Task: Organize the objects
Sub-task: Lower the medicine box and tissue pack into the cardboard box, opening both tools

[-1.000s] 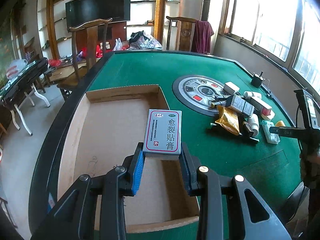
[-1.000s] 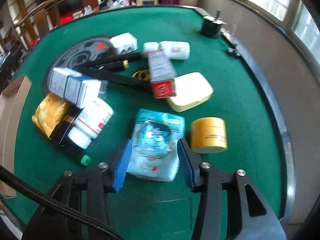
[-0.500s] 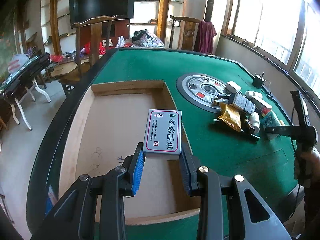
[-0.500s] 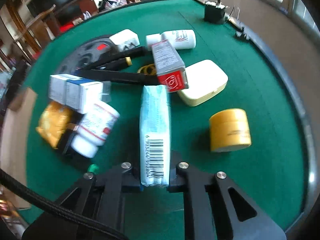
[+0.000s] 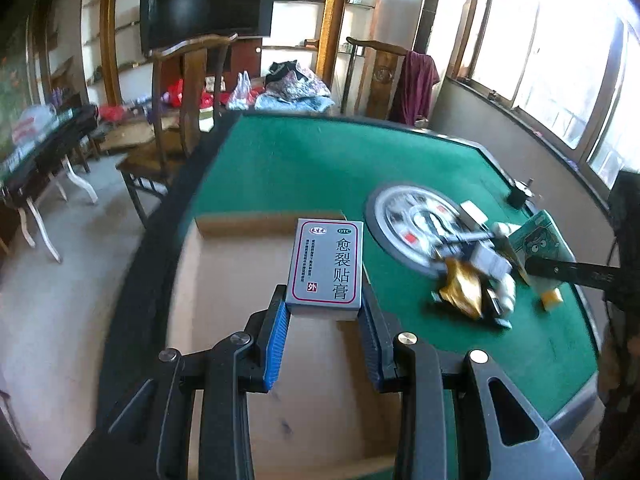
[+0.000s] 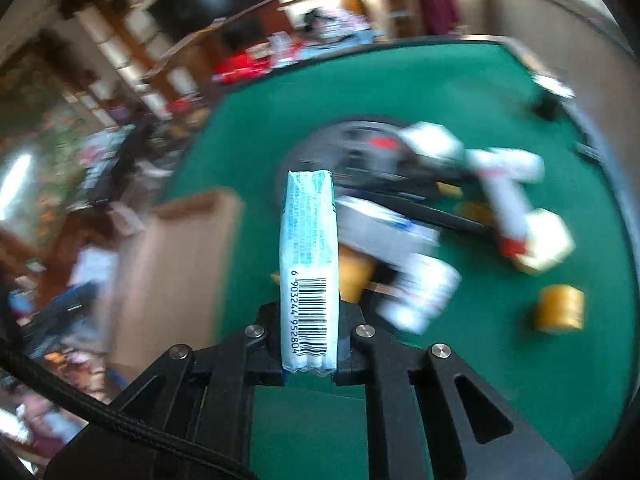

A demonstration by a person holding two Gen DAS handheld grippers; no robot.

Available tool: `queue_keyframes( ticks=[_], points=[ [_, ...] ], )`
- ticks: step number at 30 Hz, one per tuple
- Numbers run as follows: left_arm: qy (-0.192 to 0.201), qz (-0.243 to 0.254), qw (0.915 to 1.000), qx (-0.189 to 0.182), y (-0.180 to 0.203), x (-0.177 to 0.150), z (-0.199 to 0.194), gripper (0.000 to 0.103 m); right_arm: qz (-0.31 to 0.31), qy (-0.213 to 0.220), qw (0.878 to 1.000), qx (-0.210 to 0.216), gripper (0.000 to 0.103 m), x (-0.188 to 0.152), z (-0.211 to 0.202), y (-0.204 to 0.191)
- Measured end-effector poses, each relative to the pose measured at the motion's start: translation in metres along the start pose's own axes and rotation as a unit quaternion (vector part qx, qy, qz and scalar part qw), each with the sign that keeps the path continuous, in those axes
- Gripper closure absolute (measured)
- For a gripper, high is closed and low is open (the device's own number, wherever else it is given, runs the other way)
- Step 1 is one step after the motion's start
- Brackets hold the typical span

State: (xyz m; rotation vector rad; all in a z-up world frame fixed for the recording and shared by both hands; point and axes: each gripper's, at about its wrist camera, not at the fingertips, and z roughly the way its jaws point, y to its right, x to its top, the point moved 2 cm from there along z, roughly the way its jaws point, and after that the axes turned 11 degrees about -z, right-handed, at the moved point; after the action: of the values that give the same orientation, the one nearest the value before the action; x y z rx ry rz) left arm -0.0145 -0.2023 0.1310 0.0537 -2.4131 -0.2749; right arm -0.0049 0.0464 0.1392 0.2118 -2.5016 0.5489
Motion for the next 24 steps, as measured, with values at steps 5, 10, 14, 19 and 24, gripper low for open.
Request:
queue_keyframes(
  ticks=[5, 10, 14, 19, 24],
  points=[
    [-0.008, 0.002, 0.9993, 0.036, -0.003, 0.05, 0.033, 0.074, -0.007, -0.022, 0.995, 0.092, 0.093, 0.05, 0.057, -0.069],
    [-0.035, -0.028, 0.998, 0.045, -0.024, 0.04, 0.088, 0.074, -0.014, -0.051, 0.996, 0.074, 0.093, 0.052, 0.136, -0.087],
    [-0.067, -0.056, 0.9957, 0.032, -0.043, 0.024, 0.13, 0.074, -0.017, -0.078, 0.996, 0.047, 0.093, 0.041, 0.18, -0.088],
    [-0.092, -0.092, 0.9914, 0.017, -0.063, 0.017, 0.165, 0.074, -0.019, -0.091, 0.995, 0.021, 0.093, 0.039, 0.201, -0.085],
    [-0.103, -0.108, 0.9888, 0.005, -0.072, 0.011, 0.176, 0.073, -0.043, -0.095, 0.995, 0.006, 0.093, 0.04, 0.207, -0.095]
  ],
)
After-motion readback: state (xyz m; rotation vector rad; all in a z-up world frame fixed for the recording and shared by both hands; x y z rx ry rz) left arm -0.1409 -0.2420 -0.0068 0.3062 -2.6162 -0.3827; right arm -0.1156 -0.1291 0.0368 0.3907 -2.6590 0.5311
